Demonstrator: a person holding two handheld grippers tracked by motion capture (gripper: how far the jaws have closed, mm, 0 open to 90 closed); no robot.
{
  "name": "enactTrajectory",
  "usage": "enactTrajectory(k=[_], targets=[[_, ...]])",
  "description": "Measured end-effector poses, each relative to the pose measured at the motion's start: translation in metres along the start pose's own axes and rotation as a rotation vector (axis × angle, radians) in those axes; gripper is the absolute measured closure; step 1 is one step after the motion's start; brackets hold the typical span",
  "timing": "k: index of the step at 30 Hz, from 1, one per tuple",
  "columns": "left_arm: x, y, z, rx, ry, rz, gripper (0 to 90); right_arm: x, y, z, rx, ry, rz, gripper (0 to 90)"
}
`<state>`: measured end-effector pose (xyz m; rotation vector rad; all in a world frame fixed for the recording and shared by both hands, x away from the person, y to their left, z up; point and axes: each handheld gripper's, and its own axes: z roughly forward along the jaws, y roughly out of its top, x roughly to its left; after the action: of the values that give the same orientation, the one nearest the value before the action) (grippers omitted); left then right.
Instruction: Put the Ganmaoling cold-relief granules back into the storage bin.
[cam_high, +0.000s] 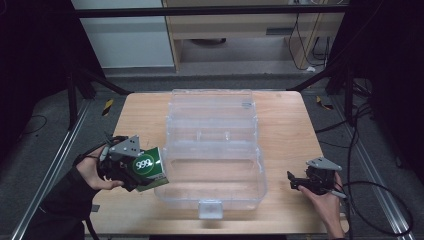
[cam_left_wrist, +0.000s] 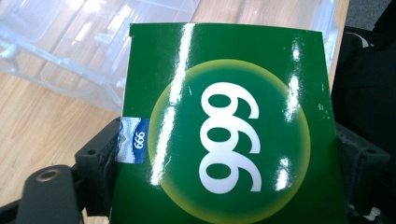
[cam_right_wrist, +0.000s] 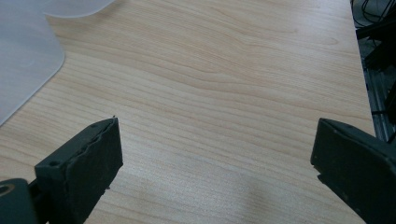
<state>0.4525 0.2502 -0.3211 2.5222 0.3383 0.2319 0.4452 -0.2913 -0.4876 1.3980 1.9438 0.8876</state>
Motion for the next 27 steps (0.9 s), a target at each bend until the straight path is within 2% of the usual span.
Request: enactTrajectory(k=[13,27], targets=[[-0.001,0.023,0.016,-0.001,-0.034,0.048,14.8,-0.001,0.000,0.000,0.000,0.005,0.002,2.5],[-0.002,0.035,0.031,-0.003,-0.054,0.074,14.8,-0.001,0.000,0.000,0.000,0.006,0.002,2.5]])
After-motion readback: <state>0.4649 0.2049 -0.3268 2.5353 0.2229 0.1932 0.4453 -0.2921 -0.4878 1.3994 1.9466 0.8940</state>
